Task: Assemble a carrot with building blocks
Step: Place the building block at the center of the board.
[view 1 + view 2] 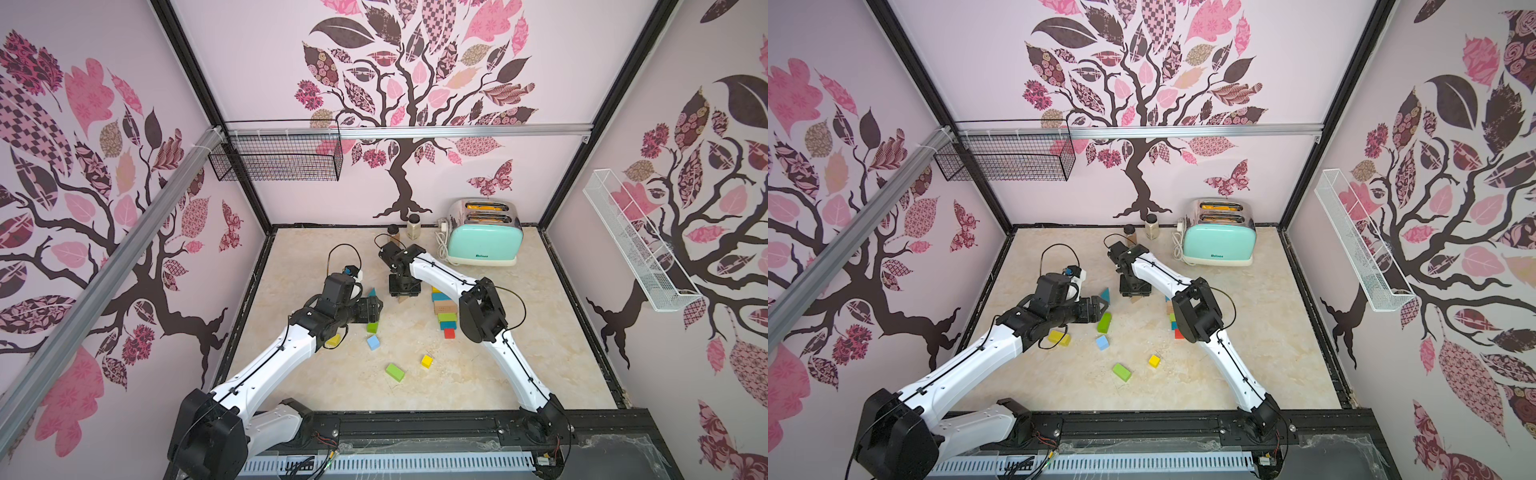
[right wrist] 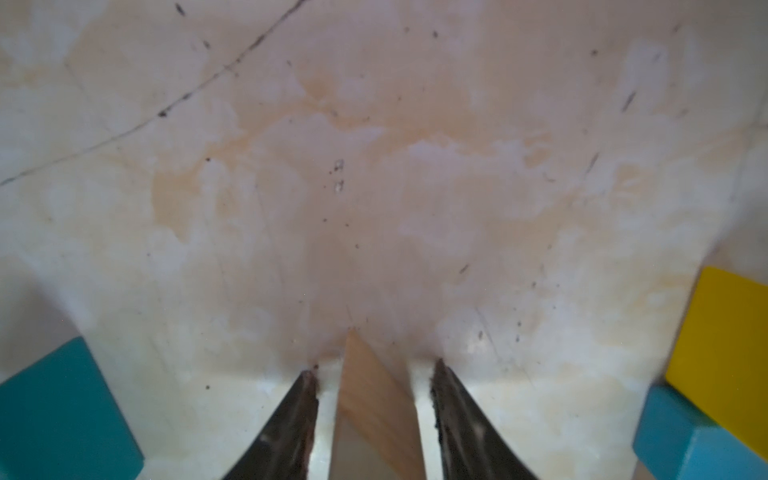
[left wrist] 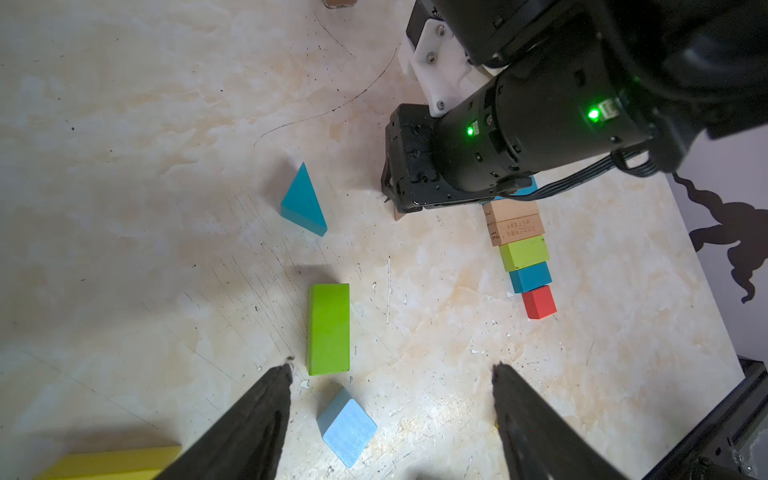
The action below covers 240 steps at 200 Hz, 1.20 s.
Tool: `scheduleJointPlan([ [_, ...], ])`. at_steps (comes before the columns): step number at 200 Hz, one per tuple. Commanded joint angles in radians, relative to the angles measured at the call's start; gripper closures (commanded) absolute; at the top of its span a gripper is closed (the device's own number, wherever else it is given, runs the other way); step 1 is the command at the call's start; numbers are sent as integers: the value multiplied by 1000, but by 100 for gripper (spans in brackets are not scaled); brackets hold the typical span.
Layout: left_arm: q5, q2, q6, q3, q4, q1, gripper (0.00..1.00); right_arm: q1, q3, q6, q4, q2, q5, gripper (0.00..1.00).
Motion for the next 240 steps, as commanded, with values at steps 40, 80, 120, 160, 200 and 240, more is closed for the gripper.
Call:
scheduleJointPlan([
  [40,79,24,-34,51,-28,59,19,-17,39,-21,-2,-84,-29,42],
  [80,112,137,-56,139,-93,120,32,-18,-40,-121,-14,-252,-32,36],
  [120,64,378,-45,252,-155,147,68,-20,-199,-200,24,-425,-84,23],
  [160,20,572,-25,404,-176,166,43,-42,-247,-237,23,-500,-113,1],
  [200,-10,691,-28,529,-227,166,27,-84,-321,-240,52,-552,-150,1],
  [240,14,785,-57,592,-233,150,27,-111,-357,-252,64,-564,-184,1],
])
